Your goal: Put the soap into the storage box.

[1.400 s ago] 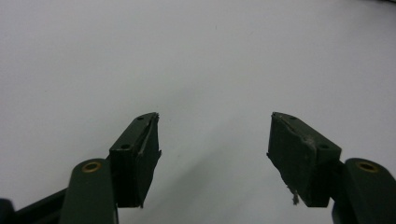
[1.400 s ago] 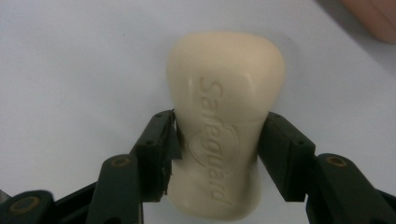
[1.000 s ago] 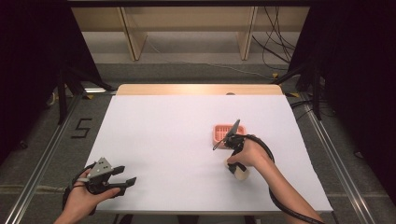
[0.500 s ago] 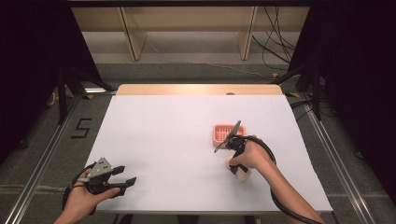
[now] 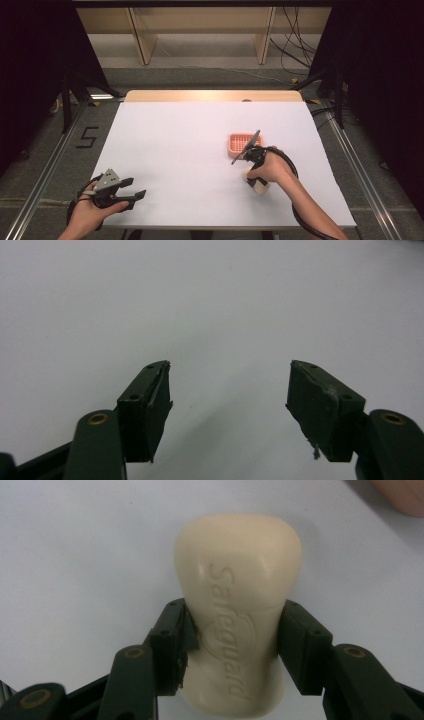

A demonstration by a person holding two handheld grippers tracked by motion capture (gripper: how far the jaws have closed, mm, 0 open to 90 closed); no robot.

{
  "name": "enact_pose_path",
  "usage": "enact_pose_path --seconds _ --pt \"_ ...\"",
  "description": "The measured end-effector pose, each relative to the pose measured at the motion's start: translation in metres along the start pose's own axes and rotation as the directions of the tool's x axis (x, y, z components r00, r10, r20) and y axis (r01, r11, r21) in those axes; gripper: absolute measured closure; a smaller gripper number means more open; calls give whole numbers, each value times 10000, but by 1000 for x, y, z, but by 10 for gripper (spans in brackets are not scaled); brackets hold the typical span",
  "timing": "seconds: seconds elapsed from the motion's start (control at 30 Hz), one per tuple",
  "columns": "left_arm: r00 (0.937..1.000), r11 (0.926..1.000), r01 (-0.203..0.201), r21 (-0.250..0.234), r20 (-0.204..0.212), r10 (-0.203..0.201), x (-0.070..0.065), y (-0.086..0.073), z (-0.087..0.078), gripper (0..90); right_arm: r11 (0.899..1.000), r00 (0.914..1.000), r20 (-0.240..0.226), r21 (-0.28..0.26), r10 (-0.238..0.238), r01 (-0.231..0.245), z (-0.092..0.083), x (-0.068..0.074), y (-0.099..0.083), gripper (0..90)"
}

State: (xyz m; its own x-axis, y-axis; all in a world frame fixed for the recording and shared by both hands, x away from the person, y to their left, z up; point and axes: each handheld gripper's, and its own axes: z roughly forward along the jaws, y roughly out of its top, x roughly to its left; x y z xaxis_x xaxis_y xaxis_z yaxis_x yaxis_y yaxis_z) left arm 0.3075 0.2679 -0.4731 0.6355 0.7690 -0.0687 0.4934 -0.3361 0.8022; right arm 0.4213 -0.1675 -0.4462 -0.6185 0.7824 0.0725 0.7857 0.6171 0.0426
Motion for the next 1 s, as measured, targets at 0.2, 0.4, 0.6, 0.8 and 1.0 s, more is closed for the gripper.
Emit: enact_pose_path --seconds 0.2,0.4,0.6,0.8,1.0 --pt "10000 10000 -29 84 48 28 0 0 -1 333 9998 9999 68 -170 89 -87 -4 0 -2 507" --pt "10000 10000 -14 8 -5 14 0 0 0 333 9988 9997 57 -425 230 -227 -6 0 -4 507" --pt "10000 10000 -22 60 30 22 0 0 0 333 9982 9994 89 -506 324 -319 -8 1 -5 507" --pt "10000 10000 -17 63 26 17 0 0 -1 333 9958 9991 83 -821 407 -399 -10 0 -7 507" --pt "10000 10000 -28 94 40 27 0 0 -1 333 9931 9991 88 -1099 415 -403 -12 -1 -9 507"
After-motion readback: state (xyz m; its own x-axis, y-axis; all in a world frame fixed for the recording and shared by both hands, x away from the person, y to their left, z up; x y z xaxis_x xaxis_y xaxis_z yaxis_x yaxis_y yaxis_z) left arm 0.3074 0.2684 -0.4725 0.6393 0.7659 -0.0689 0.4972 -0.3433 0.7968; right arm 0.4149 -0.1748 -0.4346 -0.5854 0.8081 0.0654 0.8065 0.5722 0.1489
